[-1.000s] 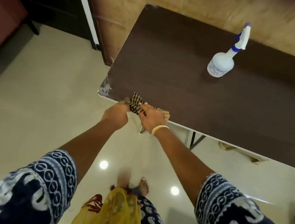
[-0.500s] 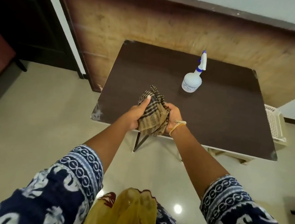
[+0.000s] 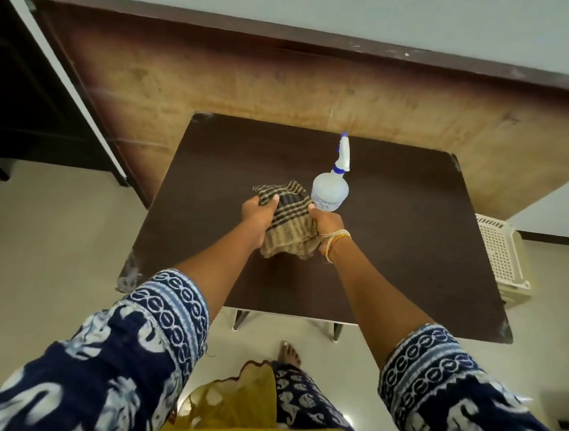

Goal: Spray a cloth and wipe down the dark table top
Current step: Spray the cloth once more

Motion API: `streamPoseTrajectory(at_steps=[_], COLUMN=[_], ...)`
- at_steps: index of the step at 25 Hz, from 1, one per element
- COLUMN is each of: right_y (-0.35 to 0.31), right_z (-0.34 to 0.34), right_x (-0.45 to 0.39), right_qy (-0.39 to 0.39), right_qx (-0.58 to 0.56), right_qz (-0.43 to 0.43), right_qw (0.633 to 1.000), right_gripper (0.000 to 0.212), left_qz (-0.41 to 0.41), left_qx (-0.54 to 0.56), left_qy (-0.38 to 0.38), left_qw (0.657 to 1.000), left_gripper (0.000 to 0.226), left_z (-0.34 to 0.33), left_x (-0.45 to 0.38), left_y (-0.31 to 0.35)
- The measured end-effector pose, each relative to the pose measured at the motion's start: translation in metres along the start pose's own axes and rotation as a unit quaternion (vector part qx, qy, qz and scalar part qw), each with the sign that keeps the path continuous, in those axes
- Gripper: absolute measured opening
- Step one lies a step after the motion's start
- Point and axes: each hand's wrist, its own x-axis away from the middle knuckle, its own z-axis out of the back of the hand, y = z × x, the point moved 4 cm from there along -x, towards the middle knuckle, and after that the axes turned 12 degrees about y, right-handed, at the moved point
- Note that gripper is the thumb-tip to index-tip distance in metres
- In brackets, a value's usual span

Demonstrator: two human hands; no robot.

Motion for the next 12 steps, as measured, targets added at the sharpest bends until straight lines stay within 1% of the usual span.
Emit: streamPoseTrajectory(at_steps=[2, 5, 6, 7, 8, 9, 11, 12], right_y=[-0.007, -0.019, -0.024, -0.029, -0.037, -0.047, -0.062, -0.067], right_z=[0.010, 0.030, 0.037, 0.044, 0.048, 0.046, 0.032, 0.024], right_x=[-0.023, -0.050, -0.063, -0.075, -0.087, -0.095, -0.110, -0.116], right_qy=[0.020, 0.058, 0.081, 0.108, 0.122, 0.108, 0.021, -0.023], right_qx=[0.010, -0.025, -0.024, 0.008, 0.057, 0.103, 0.138, 0.140], right_qz=[-0.030, -0.111, -0.105, -0.072, -0.021, 0.036, 0.123, 0.150], right_qw=[0.999, 0.992, 0.991, 0.991, 0.991, 0.988, 0.983, 0.978], right_gripper=[0.033, 0.035, 0.039, 0.047, 0.059, 0.071, 0.086, 0.088], left_qz=[0.013, 0.010, 0.004, 0.002, 0.001, 0.008, 0.034, 0.053], left_qx=[-0.004, -0.046, -0.047, -0.043, -0.030, -0.013, 0.018, 0.035], left_qy=[0.008, 0.049, 0.061, 0.065, 0.066, 0.065, 0.054, 0.046], left_qw=[1.000, 0.998, 0.997, 0.997, 0.997, 0.998, 0.998, 0.997], left_gripper=[0.023, 0.023, 0.023, 0.024, 0.025, 0.026, 0.029, 0.030], left_z=[-0.020, -0.043, -0.048, -0.052, -0.056, -0.059, -0.060, -0.061], left_x=[-0.007, -0.020, -0.025, -0.028, -0.033, -0.037, -0.048, -0.051], left_y=[0.005, 0.014, 0.017, 0.021, 0.026, 0.031, 0.037, 0.039])
